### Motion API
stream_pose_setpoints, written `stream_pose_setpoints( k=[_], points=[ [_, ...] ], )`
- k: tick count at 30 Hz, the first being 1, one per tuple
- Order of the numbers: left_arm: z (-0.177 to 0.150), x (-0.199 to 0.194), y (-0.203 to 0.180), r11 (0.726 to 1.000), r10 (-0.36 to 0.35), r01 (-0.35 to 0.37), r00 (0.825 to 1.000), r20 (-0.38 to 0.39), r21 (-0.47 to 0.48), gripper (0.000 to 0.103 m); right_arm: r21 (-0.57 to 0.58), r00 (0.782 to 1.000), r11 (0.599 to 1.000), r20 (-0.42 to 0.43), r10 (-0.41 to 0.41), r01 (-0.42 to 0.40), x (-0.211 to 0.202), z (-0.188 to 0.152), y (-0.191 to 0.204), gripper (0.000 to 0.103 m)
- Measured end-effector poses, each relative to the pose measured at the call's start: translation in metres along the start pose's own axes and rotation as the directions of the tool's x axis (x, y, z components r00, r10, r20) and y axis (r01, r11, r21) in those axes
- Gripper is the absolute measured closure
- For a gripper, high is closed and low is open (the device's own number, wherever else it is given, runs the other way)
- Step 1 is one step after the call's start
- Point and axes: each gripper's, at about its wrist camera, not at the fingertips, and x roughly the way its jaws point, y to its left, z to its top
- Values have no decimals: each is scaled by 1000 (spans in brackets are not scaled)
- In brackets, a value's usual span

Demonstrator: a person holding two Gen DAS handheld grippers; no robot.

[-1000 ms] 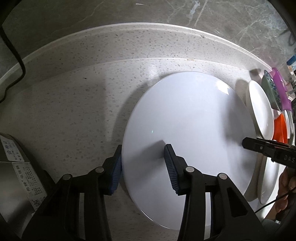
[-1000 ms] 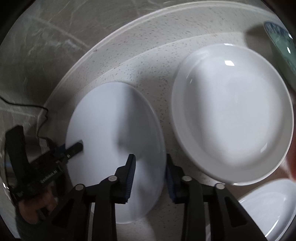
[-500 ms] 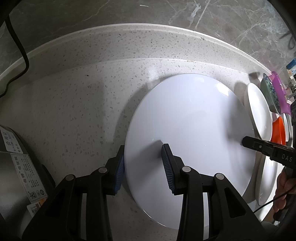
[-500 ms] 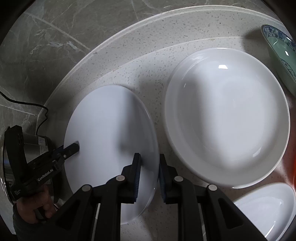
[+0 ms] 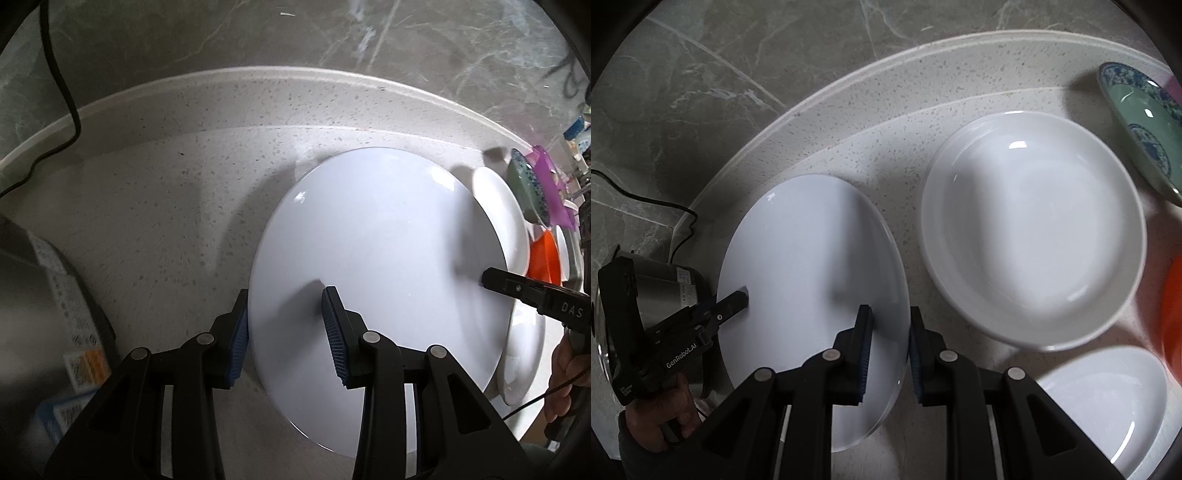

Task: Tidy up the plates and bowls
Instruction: 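Close the left gripper on the plate rim while the right gripper closes on the opposite rim, then lift the large white plate with both grippers toward the other flat white plate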

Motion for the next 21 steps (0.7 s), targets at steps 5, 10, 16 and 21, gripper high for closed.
stream_pose_setpoints(
  k=[5, 10, 16, 21],
  points=[
    [-19, -31, -17, 1000, -11, 10, 1000, 27, 11, 69, 1, 1000, 1000, 25, 17, -17, -25, -17, -2, 82],
    [-50, -61, -38, 999, -39, 38, 998, 42, 22, 69, 0, 998, 1000, 49, 25, -25, -57, -49, -9, 82],
    [-114, -89, -65, 998, -57, 56, 998, 29, 11, 69, -13, 998, 1000, 54, 24, -23, -88, -99, -19, 82],
    [-180, -102, -85, 998, -30, 31, 999, 11, -59, 69, -62, 999, 997, 4, 43, -43, -98, -140, -32, 82]
  ],
)
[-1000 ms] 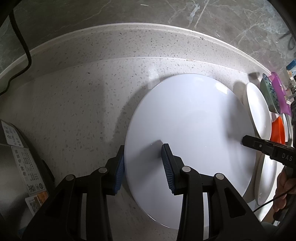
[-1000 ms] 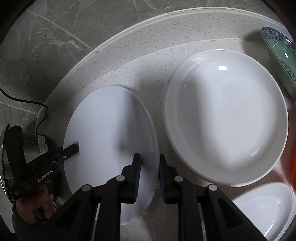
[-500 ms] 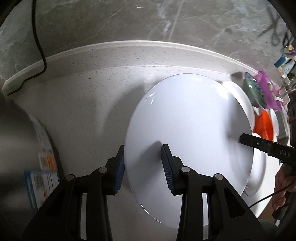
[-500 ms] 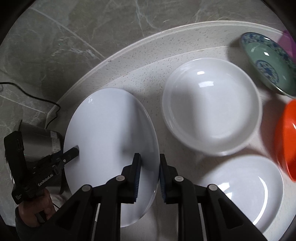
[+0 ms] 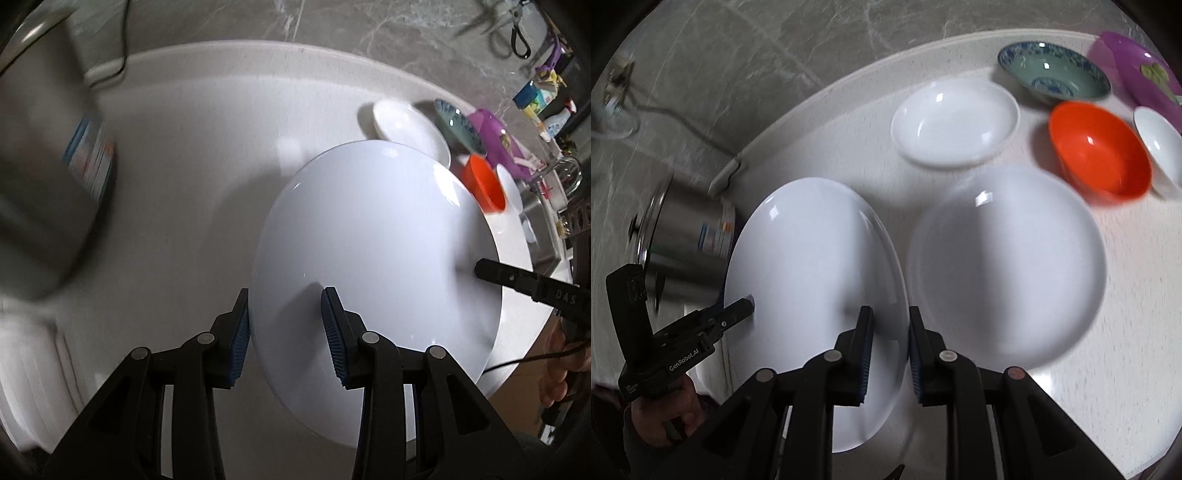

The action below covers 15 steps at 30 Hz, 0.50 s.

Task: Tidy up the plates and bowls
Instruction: 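Lift the large white plate with both grippers toward the other flat white plate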

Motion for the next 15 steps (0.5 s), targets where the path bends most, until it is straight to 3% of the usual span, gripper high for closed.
stream_pose_setpoints(
  k=[8, 15],
  points=[
    [-89, 4, -33, 997, 25, -29, 998, -50, -70, 69, -52, 997, 998, -71, 26, -30, 0, -52, -25, 83],
    [-128, 13, -57, 996, 38, -43, 997, -63, -83, 70, -63, 994, 998, -111, 9, -16, 7, -83, -45, 83]
  ],
)
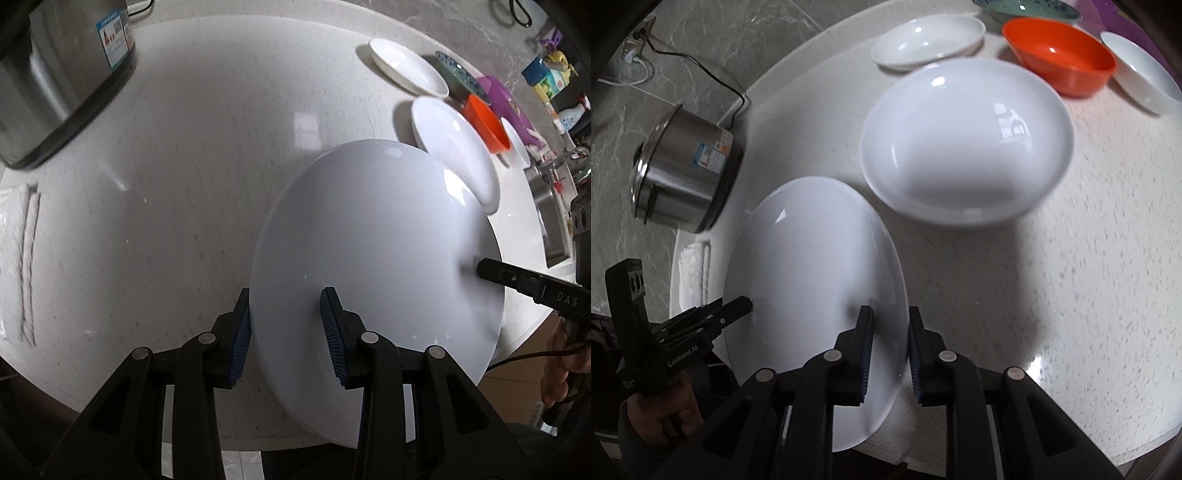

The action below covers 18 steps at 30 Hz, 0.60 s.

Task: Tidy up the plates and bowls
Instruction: 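Lift the large white plate with both grippers toward the other flat white plate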

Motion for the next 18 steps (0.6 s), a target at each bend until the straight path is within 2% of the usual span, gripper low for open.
stream_pose_setpoints(
  k=[7, 18],
  points=[
    [-10, 11, -5, 1000, 4, -4, 1000, 5, -18, 69, -41, 1000, 999, 5, -31, 31, 12, 1, 3, 82],
    [6, 12, 1, 1000, 14, -14, 999, 31, 1, 68, -71, 998, 996, 20, -60, 62, 24, 6, 7, 80]
  ],
)
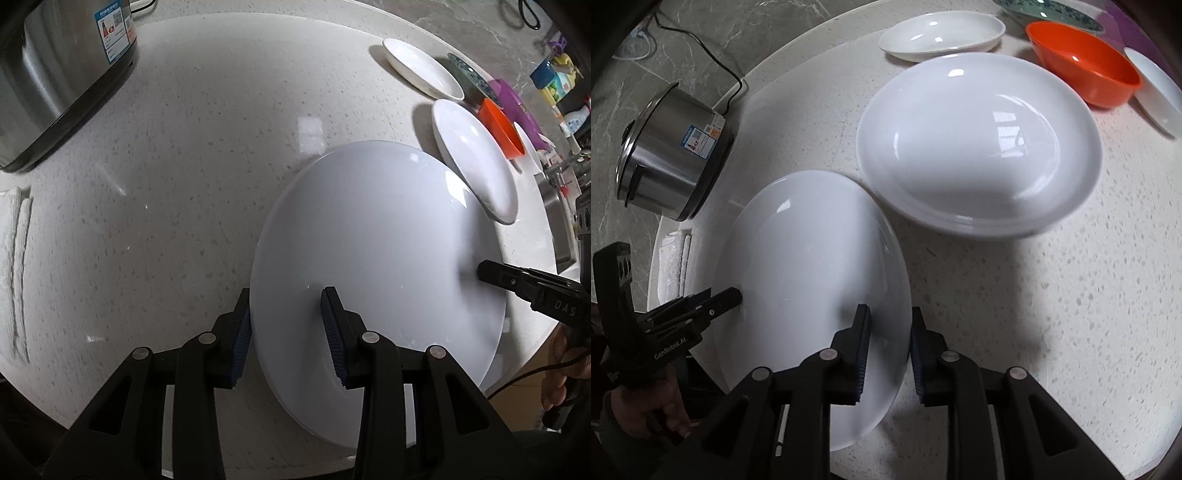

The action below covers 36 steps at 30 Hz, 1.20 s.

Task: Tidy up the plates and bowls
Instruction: 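Lift the large white plate with both grippers toward the other flat white plate, then carry the plate with both grippers and lower it onto the other flat white plate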

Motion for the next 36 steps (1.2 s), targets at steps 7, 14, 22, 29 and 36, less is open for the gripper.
stream_pose_setpoints(
  k=[7, 14, 22, 29, 36],
  points=[
    [20, 8, 6, 1000, -14, 14, 1000, -19, 27, 67, -9, 1000, 1000, 13, -18, 18, 5, 10, 9, 75],
    [42, -6, 25, 996, -91, 91, 996, 2, -14, 51, 28, 1000, 1000, 15, 4, -5, 0, 9, 12, 44],
    [112, -62, 8, 948, -315, 286, 912, 263, 141, 17, 144, 970, 984, 234, 66, -102, -74, -24, -23, 33],
    [169, -5, -28, 940, -294, 292, 956, -19, 176, 18, 434, 914, 878, 406, 10, -202, -121, -64, -114, 24],
    [230, 23, -51, 926, -307, 309, 951, -46, 215, 16, 380, 870, 861, 475, 133, -339, -121, -31, -150, 21]
  ],
)
